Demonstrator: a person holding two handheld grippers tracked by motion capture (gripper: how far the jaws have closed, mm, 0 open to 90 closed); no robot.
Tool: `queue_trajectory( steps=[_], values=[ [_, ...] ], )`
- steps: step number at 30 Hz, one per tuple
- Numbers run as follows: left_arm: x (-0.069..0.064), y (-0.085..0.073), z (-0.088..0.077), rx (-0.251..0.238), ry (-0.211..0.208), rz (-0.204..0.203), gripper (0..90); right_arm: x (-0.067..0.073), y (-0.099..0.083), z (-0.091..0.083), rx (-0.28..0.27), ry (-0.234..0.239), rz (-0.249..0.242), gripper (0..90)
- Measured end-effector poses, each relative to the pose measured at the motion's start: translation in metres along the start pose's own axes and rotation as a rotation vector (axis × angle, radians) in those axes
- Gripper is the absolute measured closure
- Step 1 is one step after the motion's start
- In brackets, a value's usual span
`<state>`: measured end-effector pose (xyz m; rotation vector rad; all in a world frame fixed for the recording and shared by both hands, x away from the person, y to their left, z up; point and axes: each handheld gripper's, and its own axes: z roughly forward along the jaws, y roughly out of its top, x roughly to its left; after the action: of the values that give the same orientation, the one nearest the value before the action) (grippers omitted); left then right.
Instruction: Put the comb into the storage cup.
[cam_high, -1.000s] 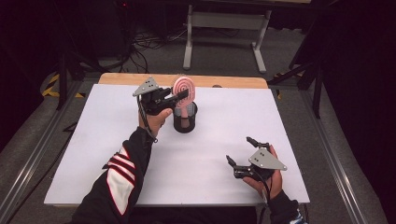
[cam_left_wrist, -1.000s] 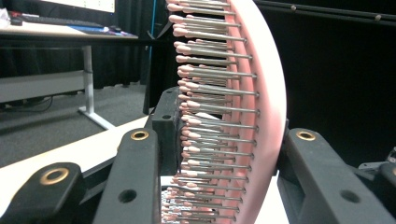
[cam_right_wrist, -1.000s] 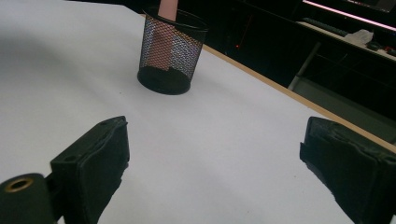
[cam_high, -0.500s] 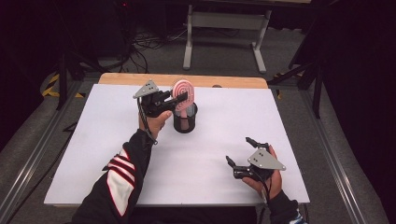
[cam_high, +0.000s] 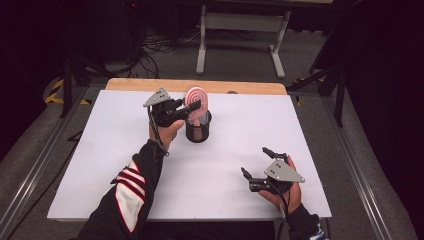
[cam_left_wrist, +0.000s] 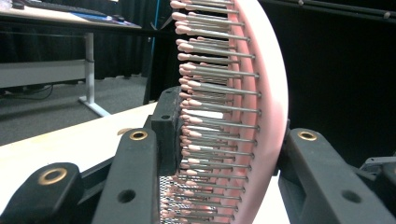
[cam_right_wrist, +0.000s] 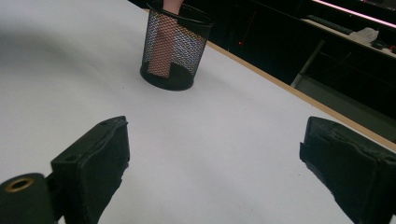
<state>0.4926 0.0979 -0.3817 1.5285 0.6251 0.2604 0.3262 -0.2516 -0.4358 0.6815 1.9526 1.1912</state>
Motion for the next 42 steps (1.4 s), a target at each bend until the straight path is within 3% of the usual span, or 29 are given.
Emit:
queue_trajectory(
  steps=[3, 17, 30, 42],
  values=[
    [0.004, -0.002, -0.002, -0.018, 0.006, -0.031, 61.1, 0.0, 0.0, 0.0, -0.001, 0.005, 0.0, 8.7],
    [0.018, -0.005, -0.015, -0.038, 0.08, -0.083, 56.1, 0.002, 0.0, 0.001, 0.003, 0.014, -0.011, 8.6],
    [0.027, -0.008, -0.018, 0.003, 0.138, -0.076, 48.8, 0.002, 0.0, 0.001, 0.007, 0.01, -0.018, 8.7],
    [0.03, -0.006, -0.022, 0.018, 0.14, -0.068, 44.1, 0.001, 0.0, 0.001, 0.004, 0.004, -0.018, 8.8]
  ],
)
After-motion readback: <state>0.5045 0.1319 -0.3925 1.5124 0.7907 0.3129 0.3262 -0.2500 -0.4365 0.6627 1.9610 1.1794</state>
